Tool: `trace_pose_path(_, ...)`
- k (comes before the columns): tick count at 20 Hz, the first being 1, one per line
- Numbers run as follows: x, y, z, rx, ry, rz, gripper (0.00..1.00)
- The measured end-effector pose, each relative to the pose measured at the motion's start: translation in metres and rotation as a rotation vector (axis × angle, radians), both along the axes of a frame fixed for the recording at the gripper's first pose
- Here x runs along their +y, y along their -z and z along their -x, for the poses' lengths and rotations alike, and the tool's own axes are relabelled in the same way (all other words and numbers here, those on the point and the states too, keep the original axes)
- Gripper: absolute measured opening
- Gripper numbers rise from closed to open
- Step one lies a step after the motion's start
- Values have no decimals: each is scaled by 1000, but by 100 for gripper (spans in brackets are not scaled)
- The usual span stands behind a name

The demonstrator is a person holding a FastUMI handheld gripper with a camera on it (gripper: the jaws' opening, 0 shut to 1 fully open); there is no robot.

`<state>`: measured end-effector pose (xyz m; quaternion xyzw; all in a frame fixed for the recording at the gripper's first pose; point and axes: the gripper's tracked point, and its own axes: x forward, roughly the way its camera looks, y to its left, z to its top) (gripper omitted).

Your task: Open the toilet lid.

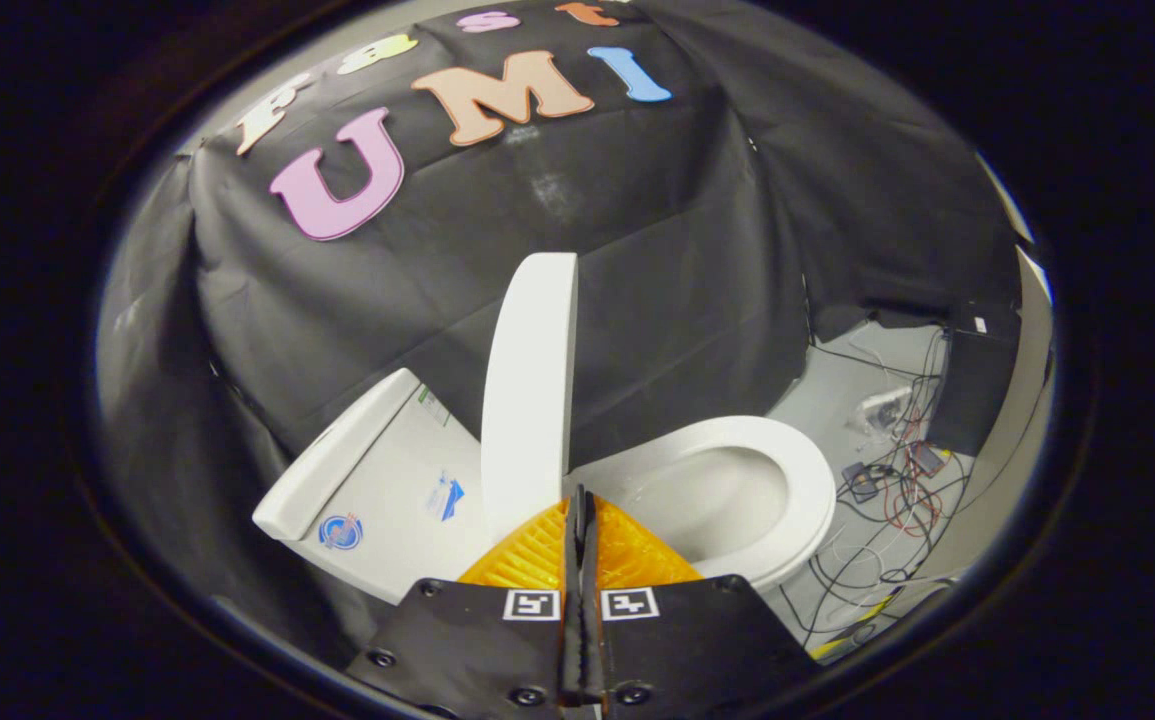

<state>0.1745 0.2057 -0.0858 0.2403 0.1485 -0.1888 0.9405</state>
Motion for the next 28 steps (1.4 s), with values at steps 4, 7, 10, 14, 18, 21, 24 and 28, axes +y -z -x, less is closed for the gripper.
trace_pose_path(4, 14, -7, -7, 2, -14, 29, 1)
trace_pose_path(7, 23, -14, -12, 18, -33, 77, 1)
trace_pose_path(10, 33, -21, -18, 32, -36, 118, 1)
trace_pose_path(14, 46, -27, -25, 33, -45, 148, 1)
trace_pose_path(18, 62, -34, -32, 34, -55, 180, 1)
trace_pose_path(21, 76, -36, -34, 43, -71, 208, 1)
trace_pose_path(24, 85, -41, -37, 40, -76, 223, 1)
trace_pose_path(28, 99, -43, -44, 35, -84, 238, 1)
